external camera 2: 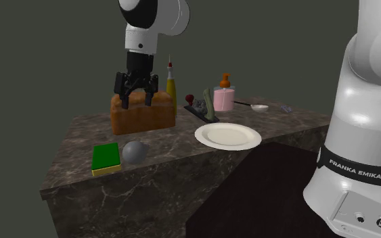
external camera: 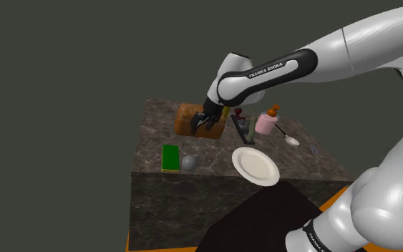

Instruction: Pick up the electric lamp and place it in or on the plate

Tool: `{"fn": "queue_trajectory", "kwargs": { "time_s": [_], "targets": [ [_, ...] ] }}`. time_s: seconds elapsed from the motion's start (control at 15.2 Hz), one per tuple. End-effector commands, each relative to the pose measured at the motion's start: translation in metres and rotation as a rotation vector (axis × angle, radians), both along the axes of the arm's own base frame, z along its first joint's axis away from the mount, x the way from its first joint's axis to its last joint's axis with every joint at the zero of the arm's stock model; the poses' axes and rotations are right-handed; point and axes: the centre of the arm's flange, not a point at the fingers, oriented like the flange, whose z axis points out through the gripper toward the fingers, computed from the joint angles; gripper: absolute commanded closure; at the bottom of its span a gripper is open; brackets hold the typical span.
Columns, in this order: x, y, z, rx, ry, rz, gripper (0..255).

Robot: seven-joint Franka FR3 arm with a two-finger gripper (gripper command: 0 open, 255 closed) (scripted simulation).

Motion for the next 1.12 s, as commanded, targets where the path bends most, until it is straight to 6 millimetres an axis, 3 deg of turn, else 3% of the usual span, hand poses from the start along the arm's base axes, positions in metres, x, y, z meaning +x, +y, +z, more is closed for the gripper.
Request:
{"fn": "queue_trajectory", "kwargs": {
  "time_s": [0.0, 0.53, 0.99, 1.06],
  "targets": [
    [0.015, 0.008, -0.016, 0.007, -0.005, 0.004, 0],
    [0.018, 0.014, -0.055, 0.007, -0.005, 0.004, 0],
    [0.018, 0.014, -0.055, 0.007, -0.005, 0.004, 0],
    [0.018, 0.014, -0.055, 0.007, -0.005, 0.004, 255]
  ]
}}
